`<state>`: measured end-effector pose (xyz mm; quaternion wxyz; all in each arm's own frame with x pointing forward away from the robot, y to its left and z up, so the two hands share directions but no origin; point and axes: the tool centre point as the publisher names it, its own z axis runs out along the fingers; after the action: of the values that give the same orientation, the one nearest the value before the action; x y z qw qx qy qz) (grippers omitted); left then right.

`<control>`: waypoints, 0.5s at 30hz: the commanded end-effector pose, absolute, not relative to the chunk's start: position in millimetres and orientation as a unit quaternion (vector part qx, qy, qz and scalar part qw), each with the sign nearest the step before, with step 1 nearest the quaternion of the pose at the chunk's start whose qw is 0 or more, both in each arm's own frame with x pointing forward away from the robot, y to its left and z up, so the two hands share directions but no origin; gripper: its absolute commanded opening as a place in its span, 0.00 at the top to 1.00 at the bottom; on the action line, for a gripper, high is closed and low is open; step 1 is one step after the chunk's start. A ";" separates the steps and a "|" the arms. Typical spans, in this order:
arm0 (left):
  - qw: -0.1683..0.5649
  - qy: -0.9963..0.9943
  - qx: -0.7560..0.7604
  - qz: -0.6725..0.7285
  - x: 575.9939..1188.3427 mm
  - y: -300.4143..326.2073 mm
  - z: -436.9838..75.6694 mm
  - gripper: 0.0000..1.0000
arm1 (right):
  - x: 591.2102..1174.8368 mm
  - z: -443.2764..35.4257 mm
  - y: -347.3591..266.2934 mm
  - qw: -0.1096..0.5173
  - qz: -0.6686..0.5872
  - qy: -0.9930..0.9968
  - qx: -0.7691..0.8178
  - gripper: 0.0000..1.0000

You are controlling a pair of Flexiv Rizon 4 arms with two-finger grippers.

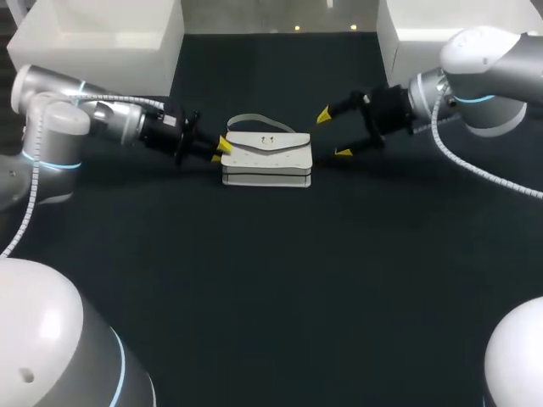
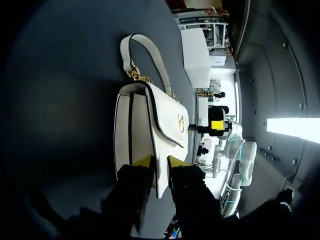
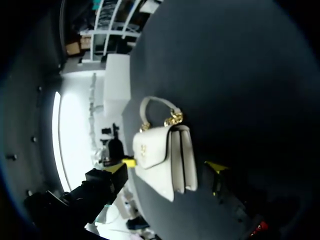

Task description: Pick up the bag, open it, inspect its contents, close it, and place it on the opposite side

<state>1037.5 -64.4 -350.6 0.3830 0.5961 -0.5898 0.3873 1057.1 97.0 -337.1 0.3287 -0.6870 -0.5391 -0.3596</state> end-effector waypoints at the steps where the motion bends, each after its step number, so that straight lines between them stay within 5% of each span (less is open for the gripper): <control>1: 0.389 -0.588 0.596 0.385 1044.6 -65.4 -357.3 0.85 | 1051.5 -333.8 92.8 0.324 -0.360 -0.538 -0.690 0.00; 8: 0.391 -0.581 0.602 0.384 1049.9 -63.6 -360.2 0.75 | 1048.8 -333.0 90.4 0.320 -0.359 -0.541 -0.690 0.00; 12: 0.389 -0.578 0.604 0.386 1054.8 -62.5 -360.0 0.83 | 1047.8 -331.2 88.9 0.317 -0.358 -0.542 -0.691 0.00; 13: 0.389 -0.577 0.605 0.387 1055.9 -62.4 -360.1 0.95 | 1047.6 -330.5 88.5 0.316 -0.358 -0.543 -0.691 0.00; 15: 0.388 -0.577 0.606 0.387 1057.4 -62.2 -360.4 1.00 | 1047.3 -329.5 87.7 0.314 -0.356 -0.547 -0.690 0.00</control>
<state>1053.8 -61.8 -357.4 0.3855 0.6074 -0.5767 0.3871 1048.9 87.9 -333.1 0.3171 -0.6876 -0.5457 -0.3590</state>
